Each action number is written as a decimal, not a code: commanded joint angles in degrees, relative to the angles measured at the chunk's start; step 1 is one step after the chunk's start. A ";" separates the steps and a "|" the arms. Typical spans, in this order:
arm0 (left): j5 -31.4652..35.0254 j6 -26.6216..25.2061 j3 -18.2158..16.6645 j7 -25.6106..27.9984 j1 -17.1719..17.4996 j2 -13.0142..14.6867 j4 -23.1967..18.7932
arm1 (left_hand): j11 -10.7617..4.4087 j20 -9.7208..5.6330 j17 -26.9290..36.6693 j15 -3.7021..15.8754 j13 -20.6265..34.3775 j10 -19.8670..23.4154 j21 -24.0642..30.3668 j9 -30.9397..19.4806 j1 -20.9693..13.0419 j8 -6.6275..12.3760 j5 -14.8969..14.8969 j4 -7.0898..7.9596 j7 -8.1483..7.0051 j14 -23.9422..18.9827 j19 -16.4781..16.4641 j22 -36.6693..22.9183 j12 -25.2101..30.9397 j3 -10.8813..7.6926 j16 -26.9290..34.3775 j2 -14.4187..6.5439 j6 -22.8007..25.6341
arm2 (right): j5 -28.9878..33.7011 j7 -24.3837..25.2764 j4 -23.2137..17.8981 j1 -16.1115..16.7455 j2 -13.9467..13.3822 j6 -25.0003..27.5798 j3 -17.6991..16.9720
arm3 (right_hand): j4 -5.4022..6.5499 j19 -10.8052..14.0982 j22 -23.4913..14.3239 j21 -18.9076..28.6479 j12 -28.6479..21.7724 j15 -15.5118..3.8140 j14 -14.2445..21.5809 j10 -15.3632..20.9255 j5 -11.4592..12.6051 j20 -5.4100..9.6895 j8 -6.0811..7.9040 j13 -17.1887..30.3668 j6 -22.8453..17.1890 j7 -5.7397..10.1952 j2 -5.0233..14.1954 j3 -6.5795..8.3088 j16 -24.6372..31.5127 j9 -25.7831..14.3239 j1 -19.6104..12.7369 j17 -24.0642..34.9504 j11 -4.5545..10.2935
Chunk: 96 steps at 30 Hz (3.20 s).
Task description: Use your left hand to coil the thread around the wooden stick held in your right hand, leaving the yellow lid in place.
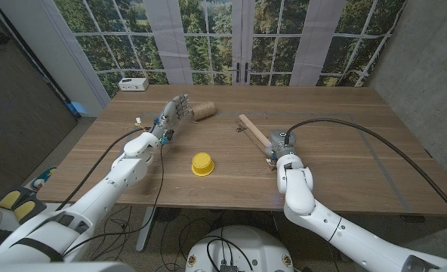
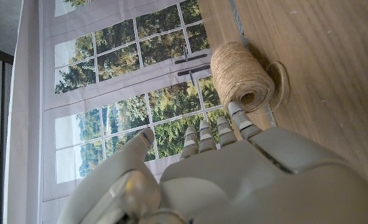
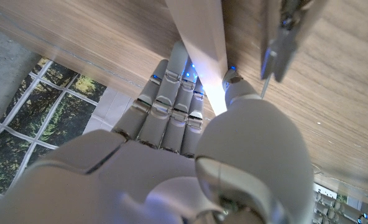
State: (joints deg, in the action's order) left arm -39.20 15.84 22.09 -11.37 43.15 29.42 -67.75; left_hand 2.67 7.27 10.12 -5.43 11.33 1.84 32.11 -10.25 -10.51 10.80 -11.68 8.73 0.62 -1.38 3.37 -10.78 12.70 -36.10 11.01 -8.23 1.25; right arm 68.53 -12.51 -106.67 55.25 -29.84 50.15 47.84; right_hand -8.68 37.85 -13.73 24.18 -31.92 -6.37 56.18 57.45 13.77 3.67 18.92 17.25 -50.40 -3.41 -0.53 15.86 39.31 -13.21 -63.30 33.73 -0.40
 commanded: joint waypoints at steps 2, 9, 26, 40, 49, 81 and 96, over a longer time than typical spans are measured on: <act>2.56 -0.31 -0.09 4.25 2.59 2.25 -5.18 | -0.04 -0.11 0.05 0.25 0.12 0.25 -0.11 -0.10 -0.07 -0.13 -0.46 -0.67 -0.48 -0.26 -0.02 -0.17 -0.11 -0.42 -0.02 -0.64 0.09 | -6.22 23.91 -3.76 3.49 -1.95 -2.91 -1.77 | 0.21 -0.38 -0.36 0.66 -0.88 -6.67 1.73 3.75 0.18 3.41 0.70 4.49 -9.06 7.75 8.75 -0.27 -0.30 -1.90 -8.29 0.71 3.93; 10.96 -1.58 -0.50 18.15 7.01 4.62 -13.49 | -0.80 0.59 0.00 0.65 0.21 4.33 -0.57 -0.02 -5.79 0.39 1.05 -8.38 -1.37 -7.19 -0.81 -0.24 1.11 -1.36 1.39 1.47 1.62 | -8.28 29.76 -3.61 3.62 -1.92 -3.98 -1.53 | 0.36 -0.73 -0.41 1.08 -1.47 -6.68 1.84 3.66 0.35 3.86 0.83 5.22 -9.23 7.91 8.65 -0.70 -0.50 -2.45 -8.58 1.52 4.10; 32.41 -34.53 -0.06 46.29 11.64 7.97 -34.84 | -6.70 -2.40 4.72 9.76 3.53 26.11 6.61 -1.13 -29.31 7.76 1.54 -19.45 -4.72 -28.22 -17.62 -1.33 9.78 3.85 10.73 5.03 29.37 | -11.19 35.46 -3.98 3.72 -3.23 -5.09 -1.04 | 0.87 -1.29 -0.46 2.30 -2.85 -6.68 2.09 3.32 0.86 4.45 1.03 7.06 -9.19 7.59 8.86 -1.60 -1.16 -3.90 -9.14 3.55 3.74; 34.98 -55.00 2.46 48.27 8.25 6.46 -40.20 | -7.19 -2.41 6.19 10.15 4.37 26.10 9.87 -1.20 -33.88 6.23 1.55 -18.93 -3.83 -30.34 -22.60 -1.65 10.51 6.23 12.48 6.11 27.47 | -13.90 37.93 -5.11 4.63 -4.69 -6.14 -2.06 | 1.21 -1.60 -0.43 3.24 -3.66 -6.64 2.24 3.08 1.11 4.49 1.07 8.21 -9.14 7.51 9.07 -2.13 -1.78 -4.72 -9.43 4.86 3.79; 35.60 -62.21 5.75 45.48 4.20 8.05 -41.06 | -7.31 -2.56 5.66 9.70 4.52 25.58 10.89 -1.24 -35.84 5.48 1.51 -18.80 -4.38 -29.13 -22.63 -1.74 10.21 7.98 11.83 7.45 27.13 | -15.27 39.04 -5.57 4.89 -5.49 -6.87 -2.80 | 1.42 -1.90 -0.37 3.96 -4.07 -6.62 2.33 2.88 1.27 4.47 0.93 8.84 -9.18 7.51 9.19 -2.49 -2.33 -5.01 -9.65 5.79 4.16; 41.56 -76.25 25.36 26.45 -18.77 9.69 -31.83 | -10.42 1.53 4.93 5.02 0.98 19.93 6.37 -1.09 -36.03 0.66 1.83 -16.04 -7.04 -11.06 -0.25 -1.35 3.66 16.86 5.79 7.83 25.73 | -18.62 41.46 -5.62 5.67 -6.52 -7.13 -3.98 | 1.92 -2.93 0.02 6.19 -4.14 -6.60 2.80 2.76 1.64 4.62 0.07 8.78 -9.39 7.40 9.36 -3.48 -4.25 -5.07 -10.23 8.32 3.95; 43.66 -73.86 31.07 18.84 -24.90 8.23 -27.16 | -11.19 1.87 3.91 4.85 0.83 21.00 5.83 -1.10 -35.55 1.38 1.72 -16.05 -8.50 -10.55 0.85 -1.10 3.66 17.43 5.04 7.66 27.70 | -18.71 42.81 -5.93 5.60 -6.74 -7.28 -3.87 | 2.06 -3.37 0.23 7.07 -4.15 -6.61 3.04 2.78 1.76 4.70 -0.14 8.78 -9.64 7.38 9.37 -3.83 -5.03 -5.17 -10.49 9.22 3.88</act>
State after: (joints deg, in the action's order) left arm 3.12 -59.50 49.34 12.85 22.48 38.39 -97.97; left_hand -8.30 9.08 14.09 -0.40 11.97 22.01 38.32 -11.07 -46.24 11.70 -9.91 -7.20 -7.68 -12.09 3.63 -11.79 16.42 -19.00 16.27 -0.53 28.17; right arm 49.86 29.05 -112.27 60.84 -36.29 43.12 43.96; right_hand -7.01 34.67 -13.53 30.83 -35.87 -8.82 58.47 59.17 15.30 3.36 18.58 22.14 -56.25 0.46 -0.82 12.01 34.47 -18.32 -63.59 42.62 2.61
